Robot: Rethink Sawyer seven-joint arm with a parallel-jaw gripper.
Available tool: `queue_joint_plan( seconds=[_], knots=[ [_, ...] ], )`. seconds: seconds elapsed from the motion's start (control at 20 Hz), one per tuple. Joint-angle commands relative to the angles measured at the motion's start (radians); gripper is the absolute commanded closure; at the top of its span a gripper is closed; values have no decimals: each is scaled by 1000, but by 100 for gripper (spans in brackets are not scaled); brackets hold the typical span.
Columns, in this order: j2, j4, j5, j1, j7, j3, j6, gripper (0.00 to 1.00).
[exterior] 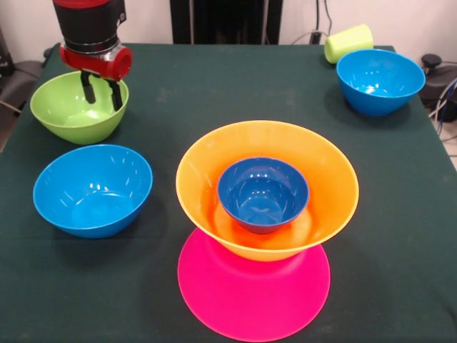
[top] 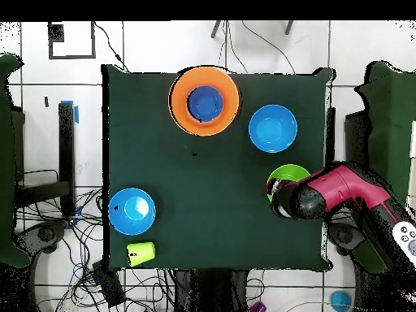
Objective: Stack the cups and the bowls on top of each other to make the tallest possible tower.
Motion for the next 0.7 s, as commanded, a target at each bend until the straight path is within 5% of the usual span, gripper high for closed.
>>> queue_joint_plan(
  seconds=[0.05, 0.7],
  knots=[
    [-53, -53, 32, 73, 23, -67, 58, 0],
    [-98, -58, 81, 89, 19, -73, 38, 0]
  ],
)
